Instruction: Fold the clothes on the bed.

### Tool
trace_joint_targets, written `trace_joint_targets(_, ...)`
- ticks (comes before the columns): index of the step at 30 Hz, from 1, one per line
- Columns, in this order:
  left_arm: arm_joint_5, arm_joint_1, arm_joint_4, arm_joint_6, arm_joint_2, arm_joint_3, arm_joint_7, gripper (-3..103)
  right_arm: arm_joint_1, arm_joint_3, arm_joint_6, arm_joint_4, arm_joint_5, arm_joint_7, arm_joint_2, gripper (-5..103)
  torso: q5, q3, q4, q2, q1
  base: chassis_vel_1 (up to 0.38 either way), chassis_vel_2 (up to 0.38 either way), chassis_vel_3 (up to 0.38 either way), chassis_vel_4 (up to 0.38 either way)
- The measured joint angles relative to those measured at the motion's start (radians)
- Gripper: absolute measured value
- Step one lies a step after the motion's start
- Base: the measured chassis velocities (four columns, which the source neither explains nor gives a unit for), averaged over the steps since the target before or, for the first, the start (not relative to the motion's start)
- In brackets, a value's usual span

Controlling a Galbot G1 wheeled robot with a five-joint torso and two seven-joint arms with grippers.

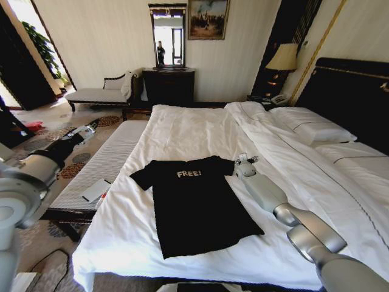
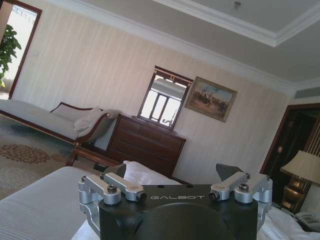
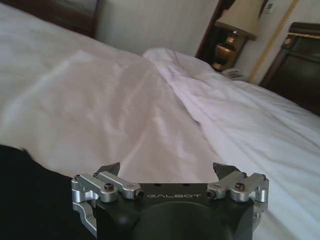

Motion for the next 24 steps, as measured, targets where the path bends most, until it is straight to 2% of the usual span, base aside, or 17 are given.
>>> trace_joint_targets(1, 0.013, 0.001, 0.009, 0.0, -0.002, 0.011, 0.002, 100, -0.022, 0.009, 0.031, 0.049, 0.074, -0.034, -0.01, 100, 0.0, 0.0, 0.0002, 0.0, 0.0, 0.0, 0.0, 0.0, 0.0)
trace_joint_targets(3, 0.025, 0.001, 0.022, 0.0, -0.009, 0.024, 0.006, 100, -0.069, 0.021, 0.046, 0.156, 0.222, -0.057, -0.026, 100, -0.0002, 0.0, 0.0002, 0.0, 0.0, 0.0, 0.0, 0.0, 0.0)
trace_joint_targets(4, 0.027, 0.002, 0.027, 0.0, -0.012, 0.027, 0.007, 100, -0.095, 0.023, 0.043, 0.214, 0.29, -0.059, -0.034, 100, -0.0001, 0.0, 0.0001, 0.0, 0.0, 0.0, 0.0, 0.0, 0.0)
trace_joint_targets(5, 0.027, 0.002, 0.027, 0.0, -0.012, 0.027, 0.007, 100, -0.095, 0.023, 0.043, 0.214, 0.29, -0.059, -0.034, 100, -0.0001, 0.0, 0.0001, 0.0, 0.0, 0.0, 0.0, 0.0, 0.0)
trace_joint_targets(7, 0.027, 0.001, 0.033, 0.0, -0.016, 0.029, 0.007, 100, -0.127, 0.02, 0.023, 0.3, 0.387, -0.055, -0.044, 100, -0.0001, 0.0, -0.0001, 0.0, 0.0, 0.0, 0.0, 0.0, 0.0)
trace_joint_targets(9, 0.025, 0.0, 0.036, 0.0, -0.018, 0.028, 0.007, 100, -0.156, -0.001, -0.01, 0.396, 0.528, -0.031, -0.048, 100, -0.0003, 0.0, -0.0001, 0.0, 0.0, 0.0, 0.0, 0.0, 0.0)
trace_joint_targets(11, 0.022, -0.001, 0.036, 0.0, -0.018, 0.021, 0.006, 100, -0.164, -0.011, -0.025, 0.438, 0.667, -0.004, -0.027, 100, -0.0002, 0.0, -0.0003, 0.0, 0.0, 0.0, 0.0, 0.0, 0.0)
trace_joint_targets(12, 0.022, -0.001, 0.036, 0.0, -0.018, 0.021, 0.006, 100, -0.164, -0.011, -0.025, 0.438, 0.667, -0.004, -0.027, 100, -0.0002, 0.0, -0.0003, 0.0, 0.0, 0.0, 0.0, 0.0, 0.0)
trace_joint_targets(14, 0.02, 0.004, 0.035, 0.0, -0.016, 0.011, 0.005, 100, -0.157, -0.012, -0.03, 0.447, 0.778, 0.011, 0.024, 100, -0.0003, 0.0, 0.0, 0.0, 0.0, 0.0, 0.0, 0.0, 0.0)
trace_joint_targets(15, 0.02, 0.004, 0.035, 0.0, -0.016, 0.011, 0.005, 100, -0.157, -0.012, -0.03, 0.447, 0.778, 0.011, 0.024, 100, -0.0003, 0.0, 0.0, 0.0, 0.0, 0.0, 0.0, 0.0, 0.0)
trace_joint_targets(18, 0.018, 0.022, 0.027, 0.0, -0.015, -0.009, 0.005, 100, -0.121, -0.009, -0.033, 0.394, 0.876, 0.023, 0.123, 100, -0.0003, 0.0, 0.0006, 0.0, 0.0, 0.0, 0.0, 0.0, 0.0)
trace_joint_targets(19, 0.018, 0.022, 0.027, 0.0, -0.015, -0.009, 0.005, 100, -0.121, -0.009, -0.033, 0.394, 0.876, 0.023, 0.123, 100, -0.0003, 0.0, 0.0006, 0.0, 0.0, 0.0, 0.0, 0.0, 0.0)
trace_joint_targets(22, 0.011, 0.032, 0.02, 0.0, -0.009, -0.029, 0.004, 100, -0.082, 0.017, -0.035, 0.275, 0.89, 0.031, 0.212, 100, -0.0004, 0.0, 0.0003, 0.0, 0.0, 0.0, 0.0, 0.0, 0.0)
trace_joint_targets(24, 0.01, 0.032, 0.019, 0.0, -0.008, -0.031, 0.004, 100, -0.076, 0.021, -0.035, 0.252, 0.883, 0.031, 0.223, 100, -0.0004, 0.0, 0.0002, 0.0, 0.0, 0.0, 0.0, 0.0, 0.0)
